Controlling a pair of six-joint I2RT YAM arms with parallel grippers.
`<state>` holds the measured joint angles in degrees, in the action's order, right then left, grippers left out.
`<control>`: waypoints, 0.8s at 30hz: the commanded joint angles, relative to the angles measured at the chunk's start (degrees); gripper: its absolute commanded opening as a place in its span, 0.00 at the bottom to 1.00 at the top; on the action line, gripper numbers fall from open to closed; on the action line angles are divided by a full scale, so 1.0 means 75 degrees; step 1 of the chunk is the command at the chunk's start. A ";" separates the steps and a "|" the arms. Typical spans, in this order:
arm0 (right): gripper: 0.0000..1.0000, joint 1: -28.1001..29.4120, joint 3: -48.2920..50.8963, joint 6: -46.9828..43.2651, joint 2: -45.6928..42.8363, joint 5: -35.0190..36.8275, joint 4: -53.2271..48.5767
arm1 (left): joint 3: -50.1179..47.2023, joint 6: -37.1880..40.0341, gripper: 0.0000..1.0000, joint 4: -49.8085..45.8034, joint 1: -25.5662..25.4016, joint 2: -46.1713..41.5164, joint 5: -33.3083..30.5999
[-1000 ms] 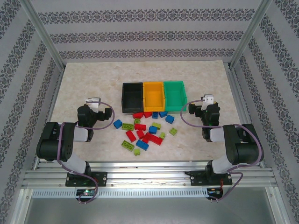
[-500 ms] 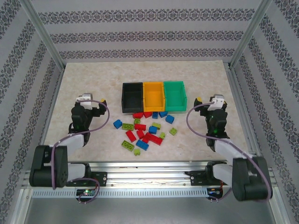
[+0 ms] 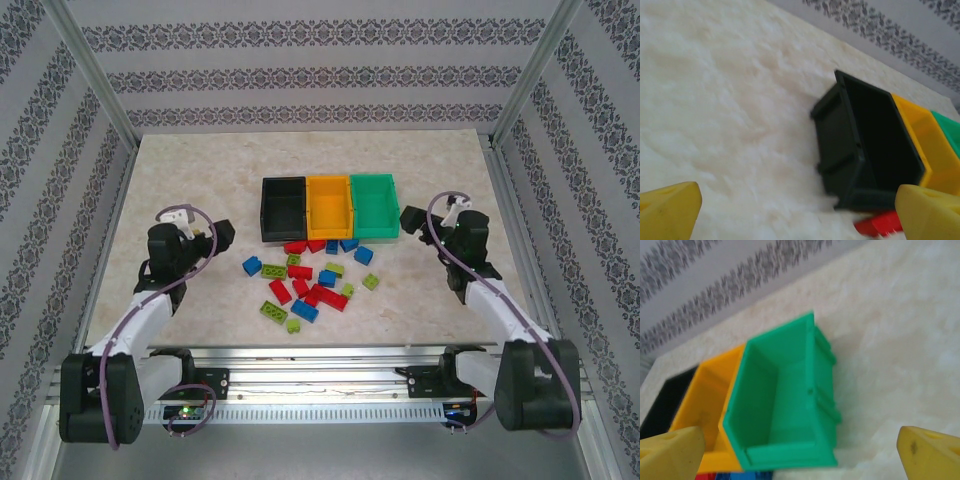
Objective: Sort the legos into containers by color
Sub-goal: Pick up the lego from the center of the table.
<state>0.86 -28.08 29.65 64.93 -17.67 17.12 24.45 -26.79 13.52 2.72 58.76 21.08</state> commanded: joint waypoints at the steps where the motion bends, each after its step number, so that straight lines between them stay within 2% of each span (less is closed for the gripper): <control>1: 0.98 0.0566 -0.0032 0.0292 0.0316 -0.0393 -0.0236 | 0.0018 -0.0516 0.99 -0.1707 -0.0069 -0.0697 0.0874; 6: 0.98 0.1390 0.0125 -0.0035 0.0386 0.0510 -0.0255 | 0.0384 -0.0583 1.00 -0.3699 -0.0461 -0.1029 0.0800; 9: 0.98 0.1751 0.0262 -0.0149 0.0257 0.1137 -0.0166 | 0.0609 -0.0807 1.00 -0.4477 -0.0893 -0.0873 0.0392; 12: 0.98 0.2123 0.0440 -0.0438 0.0269 0.1742 -0.0069 | 0.0905 -0.1224 1.00 -0.4919 -0.1507 -0.0425 -0.0390; 14: 0.98 0.2321 0.0503 -0.0576 0.0416 0.2274 0.0002 | 0.1147 -0.1402 1.00 -0.5054 -0.1989 0.0080 -0.0857; 16: 0.98 0.2359 0.0422 -0.0646 0.0623 0.2276 -0.0010 | 0.1477 -0.1460 1.00 -0.5213 -0.2297 0.0704 -0.1181; 20: 0.98 0.2494 0.0345 -0.0656 0.0812 0.2280 0.0001 | 0.2587 -0.1158 0.92 -0.6081 -0.2474 0.2294 -0.1622; 24: 0.98 0.2758 0.0136 -0.0882 0.0964 0.2442 -0.0186 | 0.3671 -0.0882 0.93 -0.6899 -0.2797 0.3401 -0.2570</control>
<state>20.16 -25.34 25.28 71.44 -1.89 15.81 47.33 -35.03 -30.30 -16.51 81.10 8.97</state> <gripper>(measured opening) 0.982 0.927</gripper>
